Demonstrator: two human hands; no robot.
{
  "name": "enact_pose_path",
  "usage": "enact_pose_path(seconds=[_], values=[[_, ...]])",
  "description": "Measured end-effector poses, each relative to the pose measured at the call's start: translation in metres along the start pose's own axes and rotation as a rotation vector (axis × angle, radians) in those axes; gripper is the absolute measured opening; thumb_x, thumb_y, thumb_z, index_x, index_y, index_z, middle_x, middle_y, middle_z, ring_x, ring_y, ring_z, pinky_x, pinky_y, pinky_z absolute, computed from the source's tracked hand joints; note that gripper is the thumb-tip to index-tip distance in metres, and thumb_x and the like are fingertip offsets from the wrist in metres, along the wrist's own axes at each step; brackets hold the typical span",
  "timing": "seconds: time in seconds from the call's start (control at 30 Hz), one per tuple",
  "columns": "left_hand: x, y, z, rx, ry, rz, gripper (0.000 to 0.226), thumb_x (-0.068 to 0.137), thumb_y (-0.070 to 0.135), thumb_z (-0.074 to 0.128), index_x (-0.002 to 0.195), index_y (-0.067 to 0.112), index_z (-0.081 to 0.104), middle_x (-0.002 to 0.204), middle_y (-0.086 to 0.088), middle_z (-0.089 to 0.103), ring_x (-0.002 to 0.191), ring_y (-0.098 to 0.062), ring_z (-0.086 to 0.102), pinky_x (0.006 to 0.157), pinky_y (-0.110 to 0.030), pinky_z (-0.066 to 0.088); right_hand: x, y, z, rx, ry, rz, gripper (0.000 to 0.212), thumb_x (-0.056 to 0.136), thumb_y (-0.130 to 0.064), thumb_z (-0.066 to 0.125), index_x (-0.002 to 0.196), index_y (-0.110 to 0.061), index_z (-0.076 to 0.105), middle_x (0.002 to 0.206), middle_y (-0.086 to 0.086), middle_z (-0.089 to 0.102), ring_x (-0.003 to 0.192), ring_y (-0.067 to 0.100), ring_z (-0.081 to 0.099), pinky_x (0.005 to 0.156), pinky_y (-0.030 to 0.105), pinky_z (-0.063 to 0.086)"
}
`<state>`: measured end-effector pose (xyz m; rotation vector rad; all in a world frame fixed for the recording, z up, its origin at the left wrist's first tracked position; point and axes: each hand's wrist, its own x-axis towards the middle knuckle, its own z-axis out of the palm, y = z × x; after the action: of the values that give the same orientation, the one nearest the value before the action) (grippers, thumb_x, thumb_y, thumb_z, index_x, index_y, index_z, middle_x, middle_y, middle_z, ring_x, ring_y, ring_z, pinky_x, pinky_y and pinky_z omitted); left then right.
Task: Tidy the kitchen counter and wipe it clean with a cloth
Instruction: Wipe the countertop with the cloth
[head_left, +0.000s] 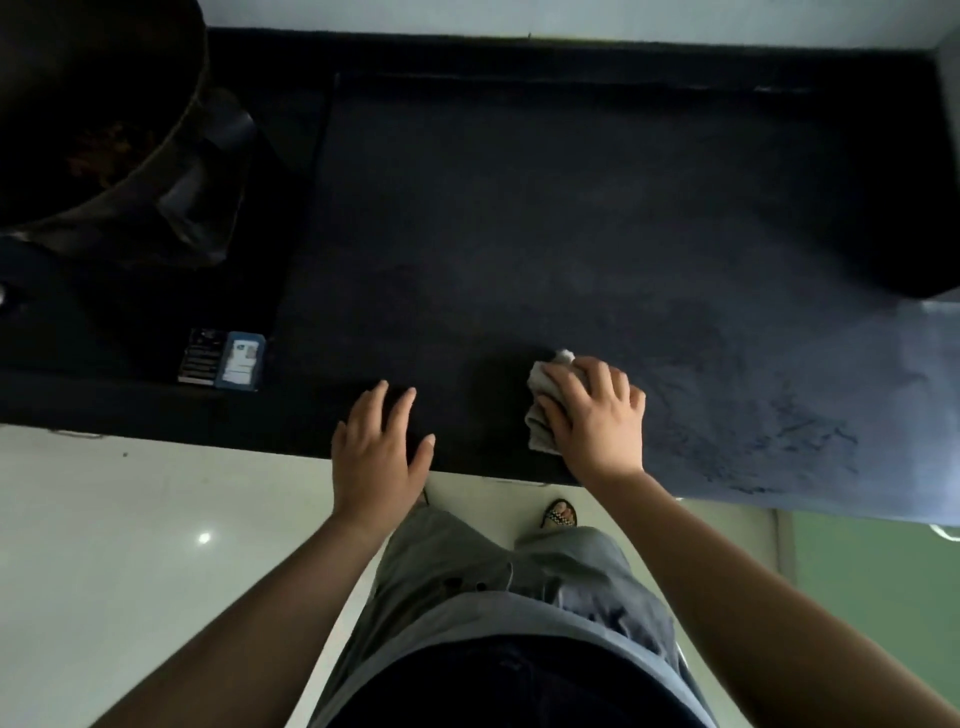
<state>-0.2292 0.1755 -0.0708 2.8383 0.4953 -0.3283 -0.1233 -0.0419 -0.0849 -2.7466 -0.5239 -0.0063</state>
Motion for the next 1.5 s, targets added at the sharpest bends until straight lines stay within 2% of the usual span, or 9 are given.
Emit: enact_pose_path(seconds=[0.3, 0.5, 0.6, 0.9, 1.03, 1.13, 1.23, 1.37, 1.5], values=[[0.004, 0.007, 0.007, 0.085, 0.042, -0.033, 0.06, 0.09, 0.05, 0.029, 0.14, 0.019, 0.038, 0.143, -0.018, 0.041, 0.13, -0.036, 0.038, 0.099, -0.054, 0.039, 0.067, -0.012, 0.003, -0.011, -0.086, 0.211, 0.035, 0.094, -0.036, 0.044, 0.124, -0.021, 0.051, 0.126, 0.014, 0.047, 0.113, 0.036, 0.041, 0.091, 0.049, 0.03], [0.004, 0.006, 0.001, 0.056, 0.021, -0.008, 0.058, 0.09, 0.048, 0.033, 0.138, 0.017, 0.041, 0.14, -0.016, 0.044, 0.127, -0.035, 0.041, 0.097, -0.053, 0.041, 0.042, -0.025, 0.006, 0.015, -0.104, -0.15, 0.032, 0.091, -0.036, 0.051, 0.119, -0.024, 0.056, 0.12, 0.012, 0.055, 0.105, 0.036, 0.05, 0.083, 0.048, 0.039], [0.022, -0.007, -0.016, 0.003, 0.044, 0.098, 0.057, 0.09, 0.046, 0.035, 0.136, 0.014, 0.042, 0.136, -0.012, 0.05, 0.124, -0.03, 0.048, 0.095, -0.046, 0.044, 0.037, -0.015, 0.005, 0.051, -0.082, -0.196, 0.032, 0.09, -0.04, 0.048, 0.118, -0.026, 0.057, 0.118, 0.008, 0.056, 0.102, 0.032, 0.049, 0.081, 0.044, 0.038], [0.134, -0.085, -0.066, 0.156, 0.07, 0.239, 0.052, 0.091, 0.037, 0.044, 0.135, 0.011, 0.044, 0.141, -0.015, 0.044, 0.127, -0.033, 0.043, 0.1, -0.046, 0.039, 0.124, -0.082, 0.037, 0.028, 0.029, 0.336, 0.035, 0.093, -0.041, 0.045, 0.123, -0.025, 0.052, 0.126, 0.009, 0.047, 0.113, 0.032, 0.041, 0.091, 0.046, 0.031], [0.177, -0.105, -0.073, 0.206, -0.003, 0.314, 0.054, 0.093, 0.036, 0.042, 0.143, 0.016, 0.033, 0.152, -0.01, 0.027, 0.139, -0.028, 0.027, 0.11, -0.045, 0.028, 0.149, -0.12, 0.054, 0.043, 0.028, 0.253, 0.031, 0.091, -0.041, 0.048, 0.118, -0.026, 0.056, 0.124, 0.009, 0.049, 0.112, 0.034, 0.042, 0.088, 0.046, 0.031], [0.188, -0.113, -0.069, 0.181, -0.011, 0.371, 0.053, 0.094, 0.036, 0.04, 0.144, 0.02, 0.031, 0.153, -0.009, 0.026, 0.14, -0.026, 0.026, 0.111, -0.05, 0.024, 0.136, -0.135, 0.06, 0.025, 0.042, 0.054, 0.029, 0.088, -0.041, 0.052, 0.113, -0.027, 0.06, 0.117, 0.007, 0.056, 0.103, 0.033, 0.05, 0.081, 0.045, 0.037], [0.187, -0.118, -0.061, 0.149, -0.005, 0.387, 0.052, 0.095, 0.036, 0.036, 0.144, 0.021, 0.03, 0.154, -0.009, 0.026, 0.141, -0.028, 0.025, 0.111, -0.053, 0.019, 0.113, -0.124, 0.059, 0.026, 0.04, 0.007, 0.03, 0.088, -0.044, 0.05, 0.111, -0.028, 0.062, 0.113, 0.005, 0.058, 0.101, 0.03, 0.052, 0.079, 0.042, 0.039], [0.187, -0.12, -0.06, 0.135, -0.01, 0.396, 0.056, 0.092, 0.042, 0.023, 0.144, 0.022, 0.031, 0.153, -0.01, 0.028, 0.14, -0.029, 0.027, 0.111, -0.054, 0.019, 0.113, -0.104, 0.053, -0.003, 0.111, 0.166, 0.029, 0.087, -0.042, 0.053, 0.111, -0.026, 0.061, 0.112, 0.009, 0.057, 0.1, 0.033, 0.05, 0.08, 0.042, 0.037], [0.187, -0.119, -0.06, 0.131, -0.004, 0.393, 0.055, 0.092, 0.041, 0.025, 0.143, 0.021, 0.032, 0.152, -0.011, 0.03, 0.139, -0.03, 0.03, 0.11, -0.055, 0.022, 0.152, -0.118, 0.054, 0.018, 0.113, 0.429, 0.032, 0.092, -0.041, 0.05, 0.117, -0.024, 0.057, 0.121, 0.011, 0.052, 0.11, 0.036, 0.045, 0.088, 0.047, 0.033]])
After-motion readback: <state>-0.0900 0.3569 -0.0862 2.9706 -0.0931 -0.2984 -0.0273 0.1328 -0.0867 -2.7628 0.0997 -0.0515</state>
